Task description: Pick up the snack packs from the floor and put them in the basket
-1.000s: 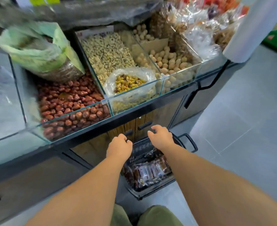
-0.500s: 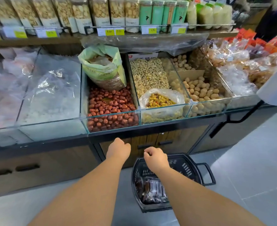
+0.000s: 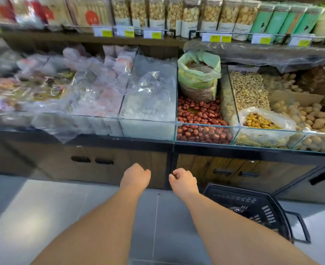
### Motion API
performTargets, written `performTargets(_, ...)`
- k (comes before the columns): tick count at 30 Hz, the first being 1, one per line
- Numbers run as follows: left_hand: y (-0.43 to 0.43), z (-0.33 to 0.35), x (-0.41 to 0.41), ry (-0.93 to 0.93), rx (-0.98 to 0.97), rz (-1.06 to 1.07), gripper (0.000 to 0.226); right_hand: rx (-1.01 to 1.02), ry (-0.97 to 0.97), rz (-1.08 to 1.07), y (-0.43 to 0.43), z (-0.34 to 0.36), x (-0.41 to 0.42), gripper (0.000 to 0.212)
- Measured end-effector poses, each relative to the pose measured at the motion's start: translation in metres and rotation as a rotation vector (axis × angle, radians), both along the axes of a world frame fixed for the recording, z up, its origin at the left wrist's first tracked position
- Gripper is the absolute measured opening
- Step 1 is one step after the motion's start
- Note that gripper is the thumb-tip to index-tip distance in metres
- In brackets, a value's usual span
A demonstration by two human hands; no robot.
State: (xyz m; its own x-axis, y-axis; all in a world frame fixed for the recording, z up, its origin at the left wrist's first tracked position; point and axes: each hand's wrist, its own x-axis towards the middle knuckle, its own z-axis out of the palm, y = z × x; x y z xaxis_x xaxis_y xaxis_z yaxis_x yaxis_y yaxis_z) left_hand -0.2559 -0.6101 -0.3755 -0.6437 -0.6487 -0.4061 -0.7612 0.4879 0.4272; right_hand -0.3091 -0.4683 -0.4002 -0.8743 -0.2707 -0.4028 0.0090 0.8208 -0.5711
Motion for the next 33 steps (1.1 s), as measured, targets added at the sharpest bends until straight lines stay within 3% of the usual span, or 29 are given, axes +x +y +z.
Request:
performTargets(3, -0.057, -0.002, 0.054, -0.013, -0.031, 0.089, 0.023, -0.005, -0.028, 0.104, -0.061, -0.003, 0.035, 0.04)
performTargets(13, -0.192, -0.017, 0.212, 0.007, -0.038, 0.558, 0.042, -0.028, -0.068, 0.48, -0.236, -0.005, 0.139, 0.044)
performTargets(33, -0.385, -0.008, 0.343, 0.027, -0.015, 1.348, 0.045, -0.023, -0.081, 1.203, -0.553, 0.001, 0.249, 0.044)
